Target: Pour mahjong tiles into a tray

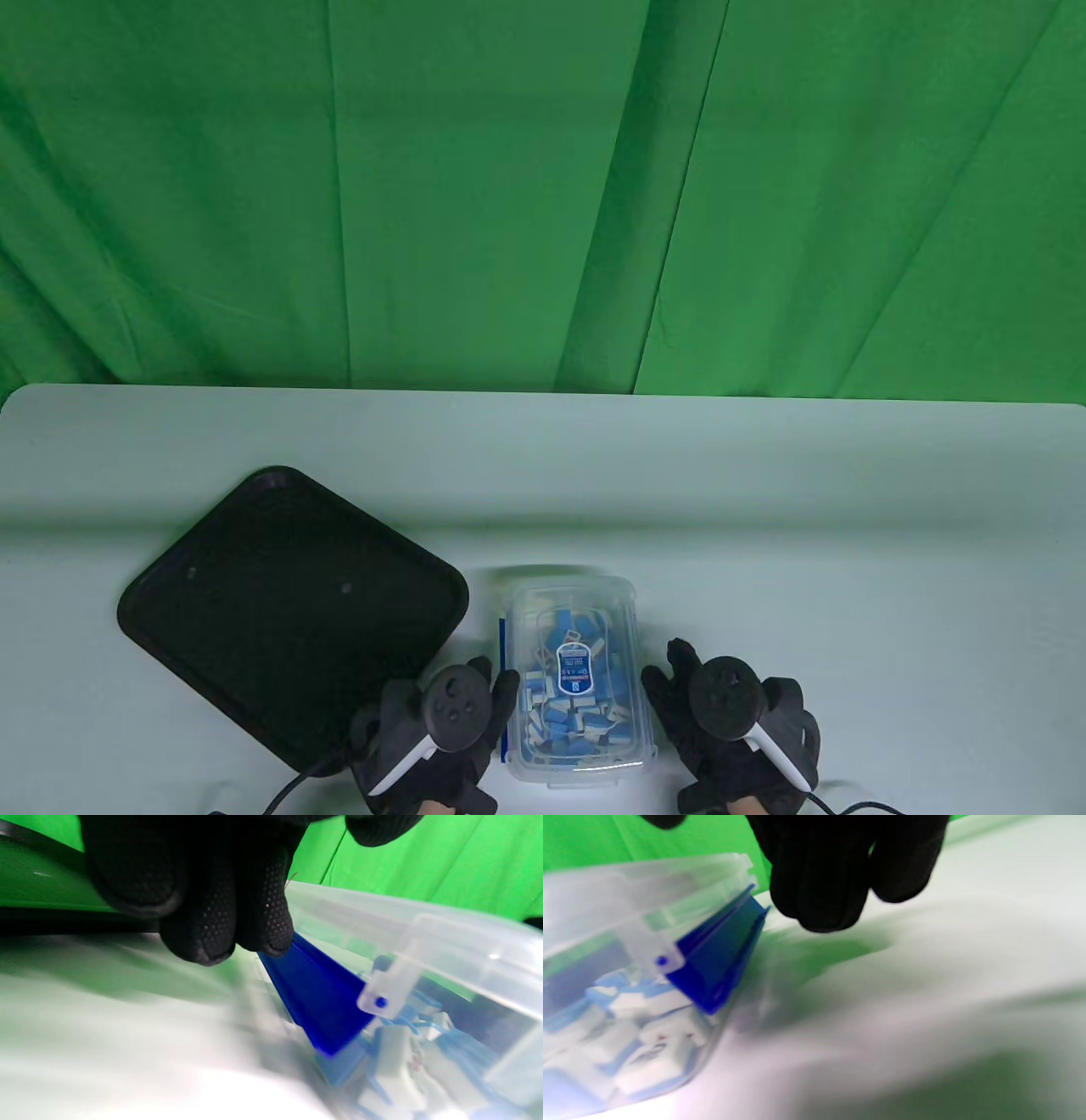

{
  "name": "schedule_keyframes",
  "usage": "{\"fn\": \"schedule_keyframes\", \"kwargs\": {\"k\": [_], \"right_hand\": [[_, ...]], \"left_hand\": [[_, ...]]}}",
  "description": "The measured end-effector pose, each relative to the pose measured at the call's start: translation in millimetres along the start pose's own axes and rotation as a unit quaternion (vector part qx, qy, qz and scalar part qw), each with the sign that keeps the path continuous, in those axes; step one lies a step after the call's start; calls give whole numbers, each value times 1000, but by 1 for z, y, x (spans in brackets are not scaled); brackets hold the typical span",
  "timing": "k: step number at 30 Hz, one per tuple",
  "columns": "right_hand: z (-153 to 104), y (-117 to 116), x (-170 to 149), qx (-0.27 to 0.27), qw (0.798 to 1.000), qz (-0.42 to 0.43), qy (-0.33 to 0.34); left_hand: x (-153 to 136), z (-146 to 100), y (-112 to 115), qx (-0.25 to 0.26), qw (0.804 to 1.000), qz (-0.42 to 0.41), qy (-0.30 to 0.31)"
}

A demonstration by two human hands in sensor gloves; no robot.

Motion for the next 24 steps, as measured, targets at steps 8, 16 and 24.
{"fn": "schedule_keyframes", "kwargs": {"k": [8,16,24], "right_hand": [[-5,-16,19,29,998,-51,20],[-3,-21,19,52,998,-35,22],[-4,-24,24,47,997,-48,24]], "left_hand": [[18,-3,6,-14,999,31,11],[21,2,12,-42,999,19,18],[20,2,11,-38,999,16,16]]}}
Point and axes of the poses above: the tracker on the back of each hand, its own x axis roughly to the thumb side, its own z axis roughly from the wrist to the fingertips, y = z × x, the point moved 1 cm from there along z, roughly from the wrist to the fingertips, and after that the axes turned 11 degrees about z, right-handed, at the moved point
